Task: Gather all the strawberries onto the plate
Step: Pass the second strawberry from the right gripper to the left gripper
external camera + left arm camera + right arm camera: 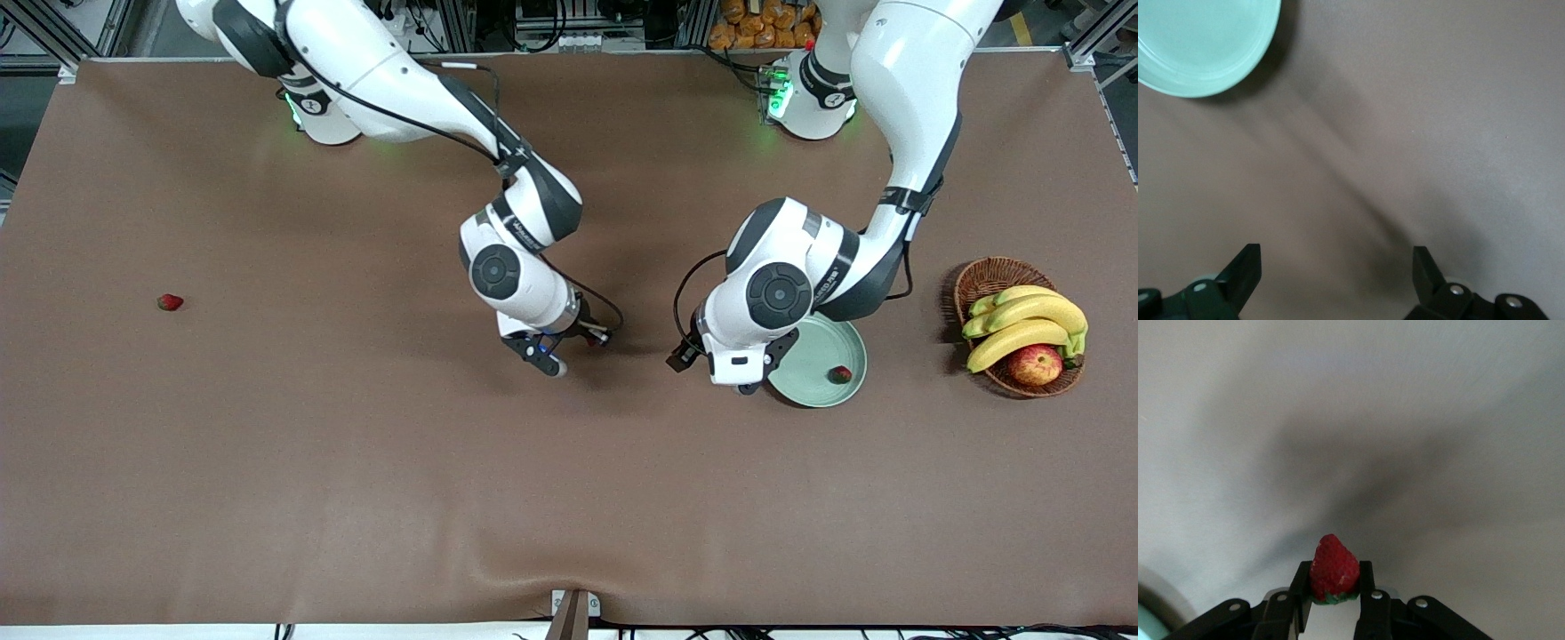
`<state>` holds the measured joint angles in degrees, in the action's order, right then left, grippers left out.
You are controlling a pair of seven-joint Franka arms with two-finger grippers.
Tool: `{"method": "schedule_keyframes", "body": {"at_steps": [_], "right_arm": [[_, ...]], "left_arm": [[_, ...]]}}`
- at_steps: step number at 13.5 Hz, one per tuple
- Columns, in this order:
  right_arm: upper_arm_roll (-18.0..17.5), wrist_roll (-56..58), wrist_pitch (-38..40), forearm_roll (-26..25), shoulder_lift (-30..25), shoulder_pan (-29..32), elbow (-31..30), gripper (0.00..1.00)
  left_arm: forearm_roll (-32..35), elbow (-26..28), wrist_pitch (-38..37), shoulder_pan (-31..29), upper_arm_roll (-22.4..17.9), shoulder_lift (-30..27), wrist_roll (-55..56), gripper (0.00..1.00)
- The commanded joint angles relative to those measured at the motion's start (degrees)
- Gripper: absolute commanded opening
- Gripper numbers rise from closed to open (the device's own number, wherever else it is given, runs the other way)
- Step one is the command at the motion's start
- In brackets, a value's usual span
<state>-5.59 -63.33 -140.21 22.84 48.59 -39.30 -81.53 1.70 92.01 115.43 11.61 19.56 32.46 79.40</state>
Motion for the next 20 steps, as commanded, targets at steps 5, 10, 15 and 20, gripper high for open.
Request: {"method": "schedule_keyframes", "body": {"at_steps": [5, 10, 15, 20], "right_arm": [[0.84, -0.56, 0.19, 0.72, 1.42, -0.95, 1.02, 1.00], [1.72, 0.49, 9.13, 0.37, -2.61, 1.94, 1.64, 1.00], [1.72, 9.88, 24.69, 0.45, -10.08, 11.33, 1.82, 1.00], [1.81, 20.95, 37.62, -0.42, -16.15, 21.53, 1.73, 1.00]], "left_arm": [[1.29, -0.87, 2.60, 2.27, -0.40, 2.86, 11.38, 1.00], [1.20, -1.04, 5.24, 4.28, -0.40, 4.80, 16.57, 1.00], [1.29, -1.13, 9.02, 7.63, -0.57, 7.26, 19.22, 1.00], [6.02, -0.52, 9.11, 9.56, -0.57, 9.01, 18.17, 1.00]]}}
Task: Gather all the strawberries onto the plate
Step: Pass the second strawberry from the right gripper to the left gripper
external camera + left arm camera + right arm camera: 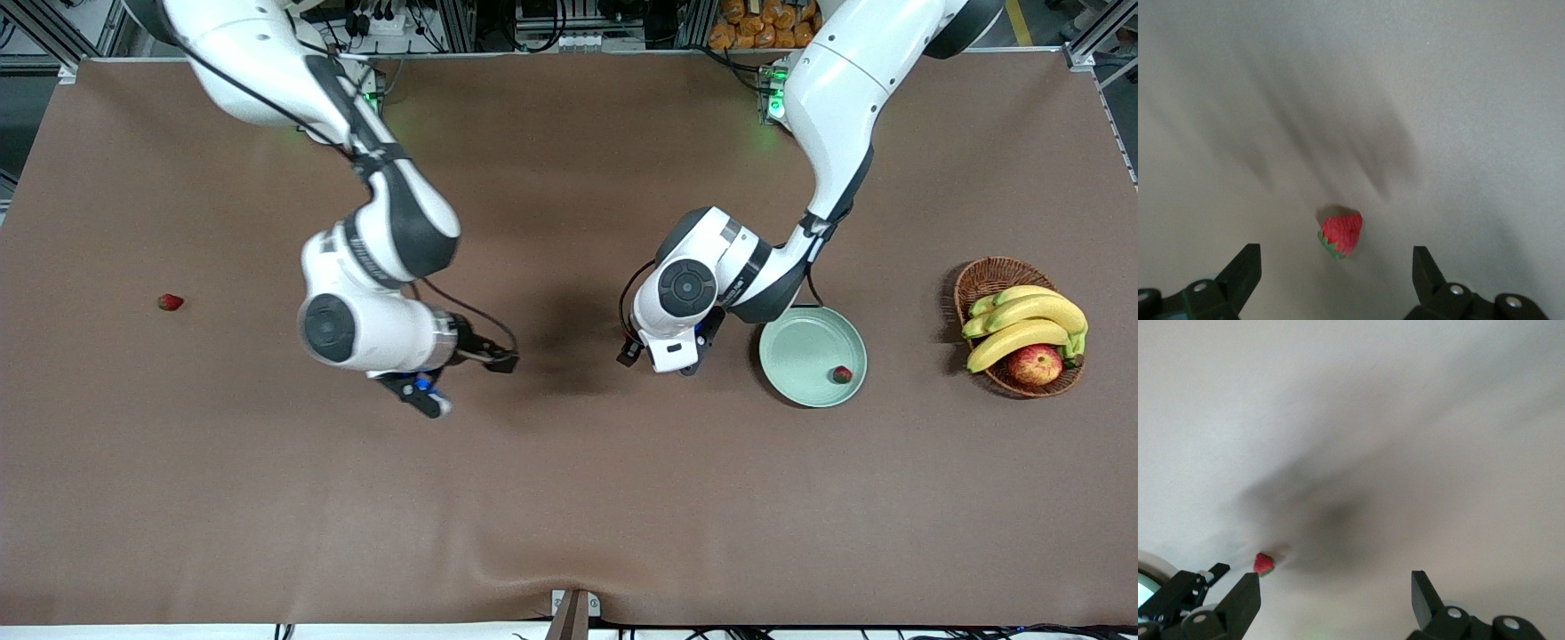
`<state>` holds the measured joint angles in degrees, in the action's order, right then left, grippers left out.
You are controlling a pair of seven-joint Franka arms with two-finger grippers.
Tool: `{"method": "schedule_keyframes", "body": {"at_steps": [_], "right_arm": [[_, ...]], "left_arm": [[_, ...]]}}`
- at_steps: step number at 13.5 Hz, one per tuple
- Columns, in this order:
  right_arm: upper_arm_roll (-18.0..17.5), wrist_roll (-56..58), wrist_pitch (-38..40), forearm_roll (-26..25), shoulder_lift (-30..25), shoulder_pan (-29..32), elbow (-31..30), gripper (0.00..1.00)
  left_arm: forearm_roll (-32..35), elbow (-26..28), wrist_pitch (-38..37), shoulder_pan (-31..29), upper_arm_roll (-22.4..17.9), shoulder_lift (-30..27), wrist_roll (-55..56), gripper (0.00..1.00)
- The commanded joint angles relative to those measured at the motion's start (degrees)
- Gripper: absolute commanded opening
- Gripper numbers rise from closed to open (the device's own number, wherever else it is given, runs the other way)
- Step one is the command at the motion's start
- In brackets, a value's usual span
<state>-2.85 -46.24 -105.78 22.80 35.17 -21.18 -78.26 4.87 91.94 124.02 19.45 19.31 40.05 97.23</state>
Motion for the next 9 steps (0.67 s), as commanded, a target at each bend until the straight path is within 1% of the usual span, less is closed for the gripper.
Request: {"method": "schedule_keyframes", "body": {"at_steps": [1, 2, 4, 5, 8, 9], "right_arm": [[-0.93, 5.70, 5.13, -1.00, -3.70, 5.60, -1.55, 1.00], [-0.93, 7.63, 6.98, -2.05, -4.66, 7.36, -1.55, 1.00], [-0.93, 13.68, 10.93, -6.34, -5.81, 11.23, -1.63, 1.00], [-0.93, 17.20, 12.52, -8.80, -6.08, 13.25, -1.72, 1.00], [-0.93, 28.09, 15.78, -13.47, -6.52, 19.75, -2.68, 1.00], [-0.93, 31.61, 15.70, -16.27, -6.69, 21.51, -4.17, 1.00]], "left_arm": [[5.56, -0.45, 0.52, 2.60, -0.24, 2.31, 0.33, 1.00], [8.03, -0.62, 0.52, 2.78, -0.24, 3.01, 0.33, 1.00], [9.19, -0.71, 1.48, 3.13, -0.15, 4.07, 0.16, 1.00], [9.28, -0.63, 1.84, 3.66, -0.15, 4.25, -0.28, 0.94], [9.37, -0.63, 1.93, 4.10, -0.15, 5.30, -0.55, 0.72], [9.37, -0.63, 2.10, 4.10, -0.15, 5.31, -0.55, 0.65]]}}
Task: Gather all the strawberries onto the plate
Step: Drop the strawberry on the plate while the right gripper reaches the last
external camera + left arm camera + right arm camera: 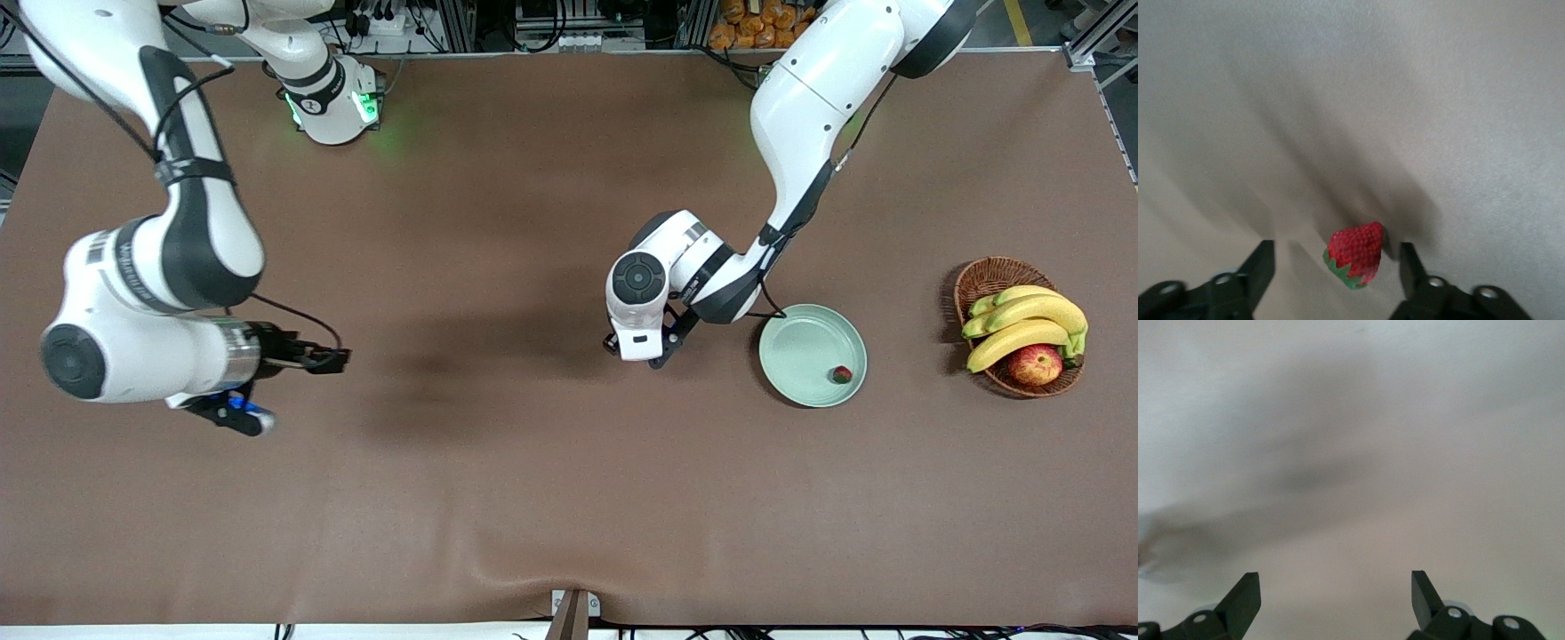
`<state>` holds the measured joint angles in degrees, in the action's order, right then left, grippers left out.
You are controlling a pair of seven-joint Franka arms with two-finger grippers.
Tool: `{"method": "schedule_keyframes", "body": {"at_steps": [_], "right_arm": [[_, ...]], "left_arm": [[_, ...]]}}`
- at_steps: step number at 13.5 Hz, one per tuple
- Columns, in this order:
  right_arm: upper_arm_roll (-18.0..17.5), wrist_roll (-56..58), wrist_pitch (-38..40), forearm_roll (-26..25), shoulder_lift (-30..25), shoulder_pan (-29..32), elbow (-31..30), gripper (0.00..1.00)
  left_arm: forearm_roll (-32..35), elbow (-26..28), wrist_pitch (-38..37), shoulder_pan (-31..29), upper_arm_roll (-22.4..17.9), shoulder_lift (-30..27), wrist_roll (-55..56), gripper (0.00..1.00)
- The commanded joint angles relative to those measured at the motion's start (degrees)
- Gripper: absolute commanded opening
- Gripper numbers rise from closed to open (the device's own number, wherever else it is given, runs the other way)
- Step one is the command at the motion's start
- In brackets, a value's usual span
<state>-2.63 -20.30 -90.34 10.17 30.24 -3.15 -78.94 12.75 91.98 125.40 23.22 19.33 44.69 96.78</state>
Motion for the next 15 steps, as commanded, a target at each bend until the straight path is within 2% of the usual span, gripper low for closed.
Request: {"method": "schedule_keyframes", "body": {"at_steps": [1, 4, 6, 7, 10, 14, 15], "right_arm": [[-1.15, 8.32, 0.07, -6.45, -2.03, 5.16, -4.28, 1.00], [-1.15, 16.40, -0.45, -12.44, -2.29, 9.46, -6.30, 1.00], [-1.15, 23.78, -2.03, -14.03, -2.29, 13.24, -7.79, 1.00], [-1.15, 27.65, -5.17, -14.29, -3.25, 15.78, -10.76, 1.00], [-1.15, 36.36, -19.22, -15.44, -6.94, 21.33, -23.42, 1.00], [-1.15, 45.16, -27.24, -15.53, -7.04, 27.92, -30.81, 1.00], [-1.15, 46.65, -29.44, -15.53, -7.13, 28.98, -32.83, 1.00]], "left_arm": [[1.48, -0.66, 0.72, 0.34, -0.17, 0.66, -0.27, 0.57], [1.48, -0.92, 0.72, 0.16, -0.17, 0.57, -2.03, 0.34], [1.40, -1.10, 0.72, -0.10, -0.17, 0.40, -2.12, 0.08], [1.40, -1.10, 0.81, -0.27, -0.17, 0.14, -2.12, 0.00], [1.40, -1.10, 0.46, -1.41, -0.26, -1.88, -2.12, 0.00], [1.48, -0.40, -4.35, -6.33, -0.26, -7.06, -3.08, 0.00], [1.40, 0.04, -7.24, -7.91, -0.17, -8.38, -7.26, 0.00]]}}
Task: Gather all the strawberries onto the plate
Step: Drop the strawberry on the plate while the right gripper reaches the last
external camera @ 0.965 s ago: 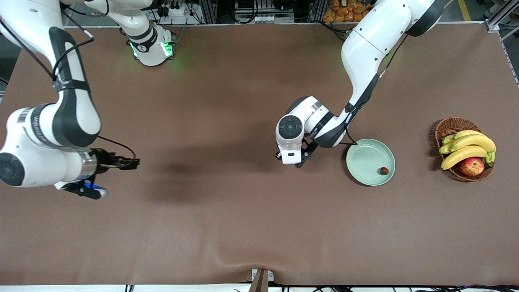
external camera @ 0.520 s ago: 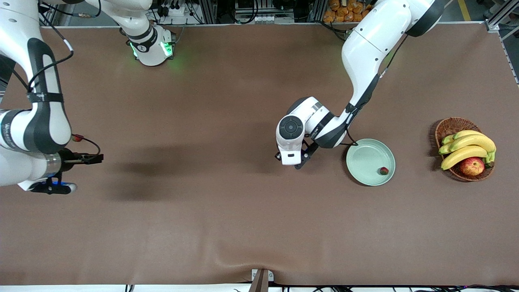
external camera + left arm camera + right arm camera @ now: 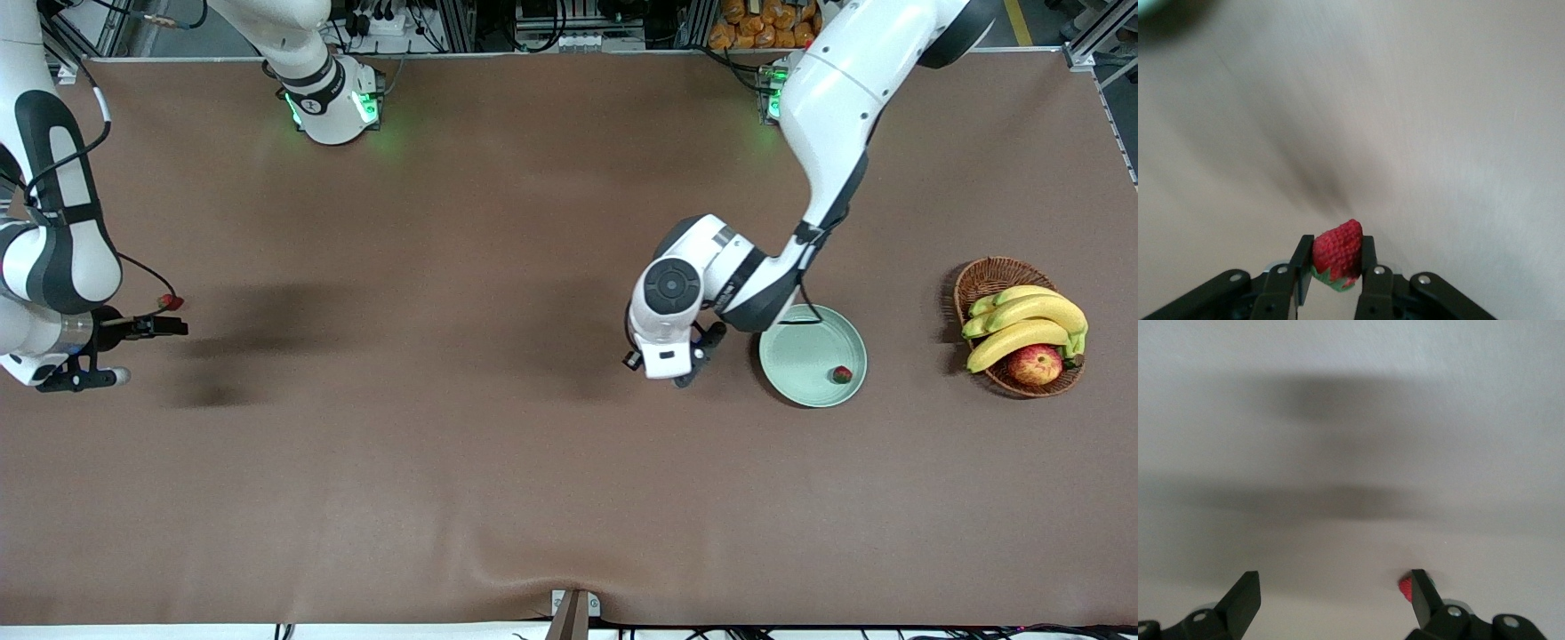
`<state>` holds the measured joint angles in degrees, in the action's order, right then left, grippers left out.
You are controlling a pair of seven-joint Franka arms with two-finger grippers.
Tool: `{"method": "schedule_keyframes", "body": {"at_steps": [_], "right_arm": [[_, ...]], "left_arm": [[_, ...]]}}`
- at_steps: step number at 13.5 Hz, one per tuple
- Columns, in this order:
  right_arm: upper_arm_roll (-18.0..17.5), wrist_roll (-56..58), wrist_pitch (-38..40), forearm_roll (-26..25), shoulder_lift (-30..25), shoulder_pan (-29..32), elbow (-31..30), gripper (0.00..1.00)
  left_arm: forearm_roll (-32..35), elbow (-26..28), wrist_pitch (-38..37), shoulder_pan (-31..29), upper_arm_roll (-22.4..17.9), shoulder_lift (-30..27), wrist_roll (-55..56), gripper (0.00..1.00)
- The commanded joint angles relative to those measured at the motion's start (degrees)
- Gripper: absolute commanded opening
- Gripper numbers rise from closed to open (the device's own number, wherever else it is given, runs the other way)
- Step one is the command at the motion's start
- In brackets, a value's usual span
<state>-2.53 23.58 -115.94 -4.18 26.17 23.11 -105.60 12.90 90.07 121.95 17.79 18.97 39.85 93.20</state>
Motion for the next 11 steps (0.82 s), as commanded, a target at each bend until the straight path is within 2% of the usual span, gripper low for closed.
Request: {"method": "schedule_keyframes", "body": {"at_steps": [1, 3, 7, 9, 11], "right_arm": [[-1.25, 4.79, -5.68, -1.18, -3.06, 3.95, -7.59, 1.00], [-1.16, 7.52, -7.19, -1.26, -2.44, 6.15, -8.74, 1.00], [-1.16, 8.41, -9.82, -4.51, -1.48, 8.52, -10.50, 0.94], [-1.07, 9.64, -13.24, -4.52, -1.04, 9.58, -12.95, 0.87], [-1.07, 9.73, -14.31, -4.69, -0.68, 9.85, -13.67, 0.74]], "left_arm": [[1.17, 2.39, -7.31, -3.80, 0.20, -4.86, -8.52, 0.00], [1.25, 3.18, -11.55, -7.57, 0.20, -5.48, -14.25, 0.00], [1.34, 7.22, -11.91, -15.05, 0.11, -7.33, -25.77, 0.00], [1.52, 7.31, -11.74, -16.72, 0.11, -6.55, -26.49, 0.10], [4.32, 7.31, -11.48, -17.78, 0.11, -5.49, -26.49, 0.24]]}}
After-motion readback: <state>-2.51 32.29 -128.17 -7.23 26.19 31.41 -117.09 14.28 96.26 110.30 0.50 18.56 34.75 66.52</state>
